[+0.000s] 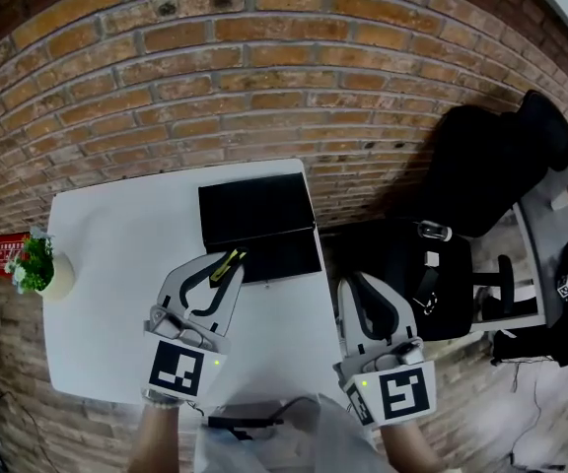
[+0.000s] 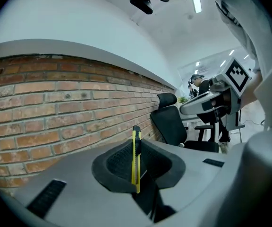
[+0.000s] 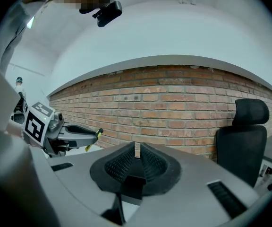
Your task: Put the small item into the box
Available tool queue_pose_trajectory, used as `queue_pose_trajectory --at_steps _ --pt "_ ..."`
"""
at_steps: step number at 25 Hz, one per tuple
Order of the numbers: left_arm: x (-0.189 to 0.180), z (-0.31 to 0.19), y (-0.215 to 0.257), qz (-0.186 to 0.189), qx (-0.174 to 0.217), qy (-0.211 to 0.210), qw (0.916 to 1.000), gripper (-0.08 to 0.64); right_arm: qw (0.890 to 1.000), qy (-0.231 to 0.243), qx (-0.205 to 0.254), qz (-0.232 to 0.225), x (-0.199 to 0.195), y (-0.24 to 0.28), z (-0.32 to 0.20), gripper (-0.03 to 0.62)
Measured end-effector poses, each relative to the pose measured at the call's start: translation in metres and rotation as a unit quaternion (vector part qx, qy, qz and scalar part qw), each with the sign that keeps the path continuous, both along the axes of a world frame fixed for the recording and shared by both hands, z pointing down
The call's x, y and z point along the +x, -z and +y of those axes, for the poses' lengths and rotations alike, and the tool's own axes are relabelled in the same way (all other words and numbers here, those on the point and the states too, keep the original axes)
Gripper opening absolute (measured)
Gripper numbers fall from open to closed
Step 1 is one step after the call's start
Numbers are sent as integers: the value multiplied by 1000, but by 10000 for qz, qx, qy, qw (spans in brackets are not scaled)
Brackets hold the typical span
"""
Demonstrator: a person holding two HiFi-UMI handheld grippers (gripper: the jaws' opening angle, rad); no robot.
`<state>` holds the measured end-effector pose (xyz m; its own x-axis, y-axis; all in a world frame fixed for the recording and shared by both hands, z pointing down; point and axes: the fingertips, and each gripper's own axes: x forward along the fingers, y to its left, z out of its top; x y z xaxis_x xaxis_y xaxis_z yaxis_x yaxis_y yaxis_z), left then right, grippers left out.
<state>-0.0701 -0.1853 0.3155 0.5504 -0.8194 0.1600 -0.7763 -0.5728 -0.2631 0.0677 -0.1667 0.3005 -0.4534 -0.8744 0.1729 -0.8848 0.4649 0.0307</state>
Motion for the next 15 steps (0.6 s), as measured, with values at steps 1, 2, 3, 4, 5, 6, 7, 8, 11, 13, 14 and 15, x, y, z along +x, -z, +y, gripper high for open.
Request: queue_pose_trajectory --at_steps 1,2,3,4,5,6,7,8,11,13,14,15 --pt "3 -4 -6 -12 -68 -68 10000 66 10000 -38 -23 1 2 -1 0 63" --pt "6 -8 -14 -38 -157 -131 9998 66 10000 -79 -49 0 4 -3 1 63" --pt "8 -13 -24 -86 -263 -189 9994 66 9999 -121 -79 -3 6 -5 1 63" --pt "10 -17 -35 -151 -372 -244 9989 66 9998 -160 -109 -5 8 -7 2 63" --pt "12 -22 -44 -213 -466 -300 9982 66 9997 -196 -138 -1 9 -9 2 63" --pt "15 -26 -53 -270 -543 -358 9975 66 9996 -228 -166 9 11 -12 2 63" --pt "18 -30 -62 -329 -612 -418 9967 65 9995 -257 -193 22 13 -14 3 63" --pt "21 -34 -71 -393 -685 -476 9957 66 9994 -283 -219 32 14 -16 3 63" --pt "27 -43 -100 -654 -933 -665 9913 66 9990 -356 -286 29 15 -21 3 63" --pt "32 -48 -119 -861 -1089 -814 9870 66 9987 -401 -310 15 15 -24 4 63" --pt "34 -51 -127 -949 -1165 -888 9847 66 9986 -424 -324 13 16 -25 4 63" --pt "36 -52 -135 -1017 -1245 -961 9823 66 9984 -447 -345 17 17 -26 5 63"
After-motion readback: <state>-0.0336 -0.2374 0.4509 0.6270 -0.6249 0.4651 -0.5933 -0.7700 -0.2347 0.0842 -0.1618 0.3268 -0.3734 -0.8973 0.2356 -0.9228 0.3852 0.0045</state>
